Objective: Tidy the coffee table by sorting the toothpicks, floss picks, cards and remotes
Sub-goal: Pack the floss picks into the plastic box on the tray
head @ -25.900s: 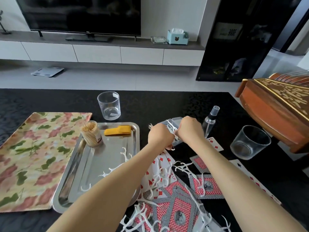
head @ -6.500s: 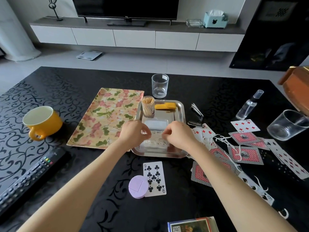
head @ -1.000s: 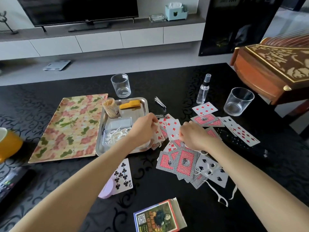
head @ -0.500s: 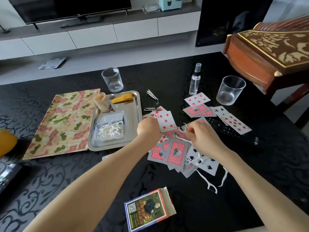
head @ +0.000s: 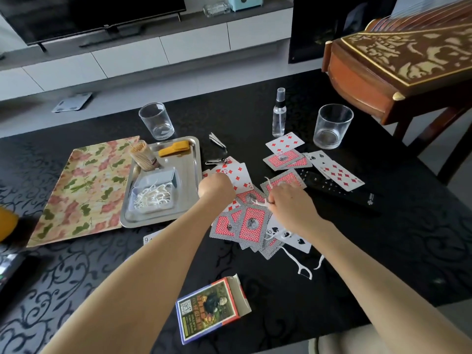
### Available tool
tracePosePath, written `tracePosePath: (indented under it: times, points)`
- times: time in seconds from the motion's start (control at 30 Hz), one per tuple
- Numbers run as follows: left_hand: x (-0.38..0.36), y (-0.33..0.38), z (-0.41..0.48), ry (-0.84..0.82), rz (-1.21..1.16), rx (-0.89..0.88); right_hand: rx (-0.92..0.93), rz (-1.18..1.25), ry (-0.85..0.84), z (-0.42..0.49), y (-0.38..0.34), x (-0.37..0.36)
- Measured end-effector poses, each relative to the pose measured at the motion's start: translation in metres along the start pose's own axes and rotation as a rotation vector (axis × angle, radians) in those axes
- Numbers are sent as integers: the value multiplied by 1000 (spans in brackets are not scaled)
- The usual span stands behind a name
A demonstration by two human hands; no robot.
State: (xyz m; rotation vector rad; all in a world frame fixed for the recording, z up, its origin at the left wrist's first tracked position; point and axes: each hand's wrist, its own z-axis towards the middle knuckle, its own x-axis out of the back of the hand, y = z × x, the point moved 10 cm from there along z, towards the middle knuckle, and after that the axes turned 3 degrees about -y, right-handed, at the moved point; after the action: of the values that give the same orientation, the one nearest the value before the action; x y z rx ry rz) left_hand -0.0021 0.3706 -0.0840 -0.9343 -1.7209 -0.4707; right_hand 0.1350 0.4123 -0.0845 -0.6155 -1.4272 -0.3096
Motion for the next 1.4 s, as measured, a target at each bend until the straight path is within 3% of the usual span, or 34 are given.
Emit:
tracePosePath:
  times: [0.27,0.4,0.6,0.7,1.03,1.2,1.4]
  points:
    - [-2,3,-3,-5,50,-45,19,-172,-60,-1,-10,-4]
    - [8,-4,-12,51,-49,-86,-46,-149,69,-5,-10,17]
    - [38,-96,-22,187,-272,-34,-1,31,152,-4,-29,38]
    - [29,-140,-12,134,-298,-54,13,62,122,7,-52,38]
    - [10,-159,-8,129,-74,-271,158,29,44,76,-143,27]
    - [1,-192,-9,113,-376,-216,207,13,6,100,-187,19]
    - [-6,-238,-9,223,-673,-57,262,-143,-87,123,-240,-7]
